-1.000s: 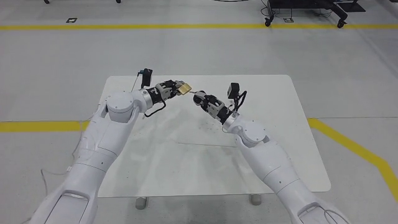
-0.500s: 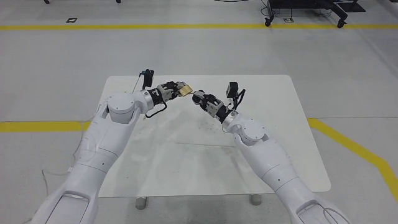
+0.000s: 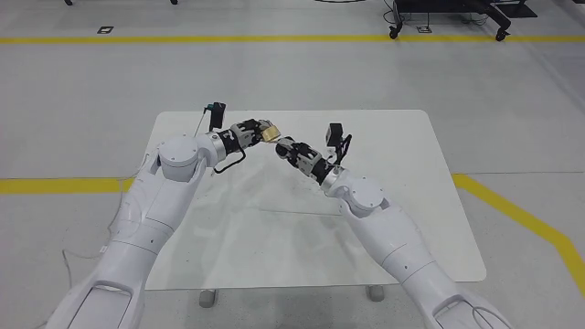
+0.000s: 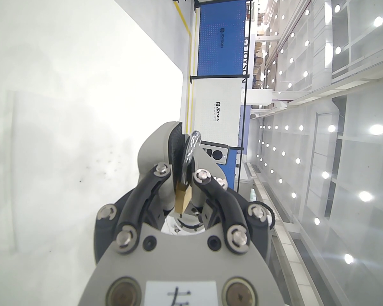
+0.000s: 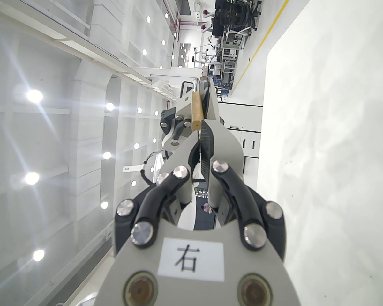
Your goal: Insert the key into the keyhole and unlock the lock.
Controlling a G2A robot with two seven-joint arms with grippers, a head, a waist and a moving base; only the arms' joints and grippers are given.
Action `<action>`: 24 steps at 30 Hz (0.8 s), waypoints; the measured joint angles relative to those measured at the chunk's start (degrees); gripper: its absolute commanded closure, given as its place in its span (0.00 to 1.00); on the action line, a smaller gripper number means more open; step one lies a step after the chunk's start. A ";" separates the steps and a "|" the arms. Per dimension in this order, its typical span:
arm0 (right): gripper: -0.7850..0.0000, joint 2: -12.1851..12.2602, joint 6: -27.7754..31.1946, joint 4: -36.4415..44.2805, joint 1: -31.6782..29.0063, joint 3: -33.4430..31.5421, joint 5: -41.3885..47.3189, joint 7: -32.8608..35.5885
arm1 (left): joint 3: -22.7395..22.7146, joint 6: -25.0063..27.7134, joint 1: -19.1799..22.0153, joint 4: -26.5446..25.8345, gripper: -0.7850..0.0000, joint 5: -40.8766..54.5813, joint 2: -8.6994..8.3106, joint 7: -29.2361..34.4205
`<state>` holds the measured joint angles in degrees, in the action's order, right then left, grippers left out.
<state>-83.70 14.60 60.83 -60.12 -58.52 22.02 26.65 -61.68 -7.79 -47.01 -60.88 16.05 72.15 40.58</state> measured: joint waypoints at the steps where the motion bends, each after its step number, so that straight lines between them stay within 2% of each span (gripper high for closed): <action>1: 1.00 -0.07 0.00 -0.07 -0.02 0.15 0.00 0.02 | -0.03 -0.05 -0.01 0.00 1.00 0.03 0.01 -0.06; 9: 1.00 -0.35 1.09 -0.54 -0.02 0.12 0.23 -0.48 | -0.26 -0.07 -0.12 -0.15 1.00 -0.15 0.07 -0.46; 18: 1.00 -0.28 6.95 0.51 -2.06 -1.64 -2.80 -7.70 | -2.09 3.22 -1.96 -2.61 1.00 -0.32 0.02 -6.40; 24: 1.00 -0.56 8.71 1.00 -2.49 -1.56 -0.39 -6.88 | -3.76 4.96 -3.66 -4.29 1.00 2.96 0.09 -7.94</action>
<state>-84.26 23.31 61.83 -62.61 -60.08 21.63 19.77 -65.44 -2.83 -50.67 -65.16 19.01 72.24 32.64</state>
